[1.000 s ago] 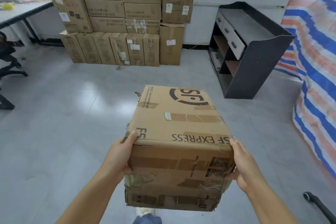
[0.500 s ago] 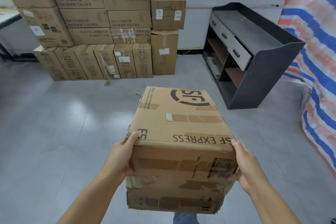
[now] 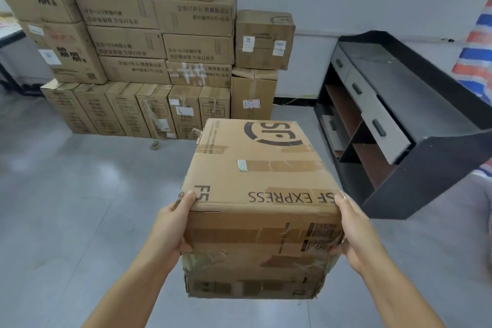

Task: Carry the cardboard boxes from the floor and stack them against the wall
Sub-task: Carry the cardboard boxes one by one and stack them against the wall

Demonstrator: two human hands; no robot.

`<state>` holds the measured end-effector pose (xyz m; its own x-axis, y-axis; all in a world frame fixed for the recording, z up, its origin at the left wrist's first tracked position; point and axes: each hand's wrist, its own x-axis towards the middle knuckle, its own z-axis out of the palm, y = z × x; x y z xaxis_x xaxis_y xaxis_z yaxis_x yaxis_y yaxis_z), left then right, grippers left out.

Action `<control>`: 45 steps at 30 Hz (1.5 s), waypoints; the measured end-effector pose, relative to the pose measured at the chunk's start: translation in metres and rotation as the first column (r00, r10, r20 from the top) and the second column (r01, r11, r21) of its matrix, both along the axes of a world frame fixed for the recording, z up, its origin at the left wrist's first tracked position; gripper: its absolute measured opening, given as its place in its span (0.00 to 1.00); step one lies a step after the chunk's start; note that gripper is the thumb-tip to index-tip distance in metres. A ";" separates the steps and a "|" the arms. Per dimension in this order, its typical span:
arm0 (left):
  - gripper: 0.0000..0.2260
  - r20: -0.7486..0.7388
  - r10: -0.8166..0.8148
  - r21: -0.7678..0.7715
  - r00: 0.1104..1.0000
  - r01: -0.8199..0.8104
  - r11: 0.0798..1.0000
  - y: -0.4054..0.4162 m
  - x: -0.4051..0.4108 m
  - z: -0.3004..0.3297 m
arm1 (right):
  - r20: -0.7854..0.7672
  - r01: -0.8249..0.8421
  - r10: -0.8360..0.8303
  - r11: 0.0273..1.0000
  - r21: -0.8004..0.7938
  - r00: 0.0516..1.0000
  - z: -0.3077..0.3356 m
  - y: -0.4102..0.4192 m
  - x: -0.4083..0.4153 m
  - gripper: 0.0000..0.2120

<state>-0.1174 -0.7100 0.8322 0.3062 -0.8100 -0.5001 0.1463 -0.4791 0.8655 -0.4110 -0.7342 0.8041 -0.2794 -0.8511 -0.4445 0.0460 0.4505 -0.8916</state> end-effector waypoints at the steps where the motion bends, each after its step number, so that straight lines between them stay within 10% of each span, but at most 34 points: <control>1: 0.11 -0.003 0.008 -0.010 1.000 -0.009 1.000 -0.019 0.002 0.001 | -0.007 -0.012 0.012 1.000 -0.016 1.000 0.003 -0.022 0.002 0.13; 24: 0.11 -0.051 -0.200 -0.350 0.979 0.170 0.921 -0.579 0.052 0.094 | -0.054 0.136 -0.164 0.930 -0.343 0.985 0.098 -0.529 0.043 0.13; 45: 0.10 -0.099 -0.062 -0.624 0.993 -0.013 0.781 -1.018 -0.010 0.198 | -0.110 -0.030 -0.046 0.800 -0.600 0.993 0.235 -0.996 -0.014 0.14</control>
<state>-0.1273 -1.7283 1.0299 0.2573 -0.9624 0.0874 0.2517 0.1540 0.9555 -0.4252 -1.7304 1.0393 -0.3034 -0.9339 0.1891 -0.0705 -0.1759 -0.9819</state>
